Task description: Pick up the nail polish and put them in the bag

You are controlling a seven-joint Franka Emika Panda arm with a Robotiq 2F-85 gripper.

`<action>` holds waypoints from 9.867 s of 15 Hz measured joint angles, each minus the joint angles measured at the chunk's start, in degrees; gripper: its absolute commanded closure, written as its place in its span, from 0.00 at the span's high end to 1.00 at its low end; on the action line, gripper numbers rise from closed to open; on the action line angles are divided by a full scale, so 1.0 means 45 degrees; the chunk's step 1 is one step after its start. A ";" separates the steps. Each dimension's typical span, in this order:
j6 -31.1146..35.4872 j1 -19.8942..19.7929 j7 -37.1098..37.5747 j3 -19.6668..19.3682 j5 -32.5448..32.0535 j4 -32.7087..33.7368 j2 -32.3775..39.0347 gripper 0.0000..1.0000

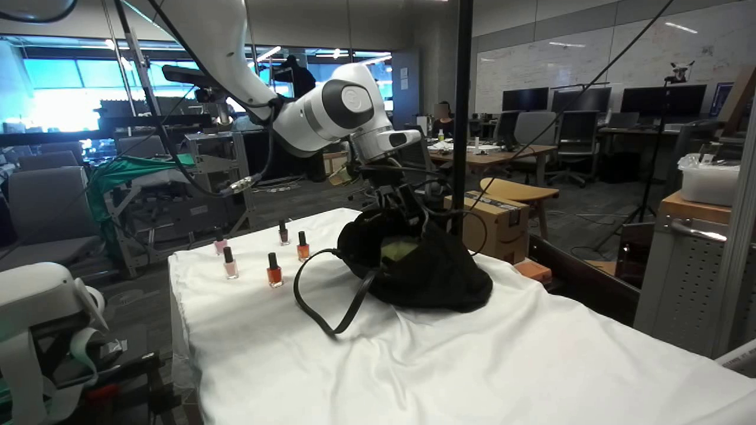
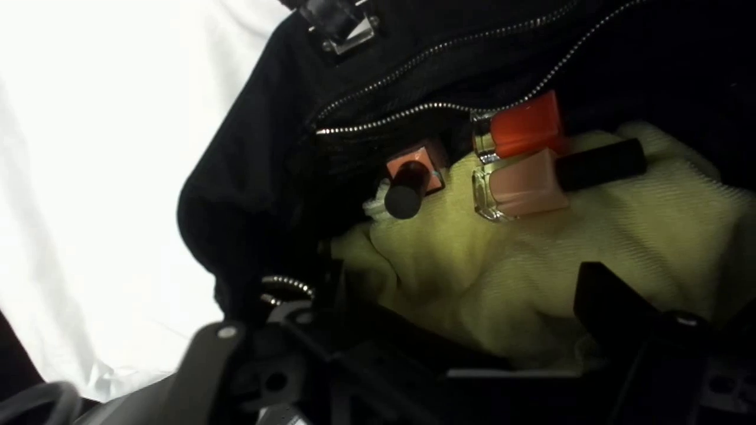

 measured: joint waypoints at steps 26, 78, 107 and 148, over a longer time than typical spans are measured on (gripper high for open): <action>-0.2372 -0.0030 -0.3818 0.2525 0.1947 -0.7790 -0.7134 1.00; 0.1124 0.0867 -0.4310 0.3953 0.4011 -0.7129 -0.3764 1.00; 0.2088 0.0576 -0.6267 0.3143 0.3724 -0.5980 -0.1363 1.00; 0.1299 0.1127 -0.5704 0.3567 0.3431 -0.6736 -0.2502 1.00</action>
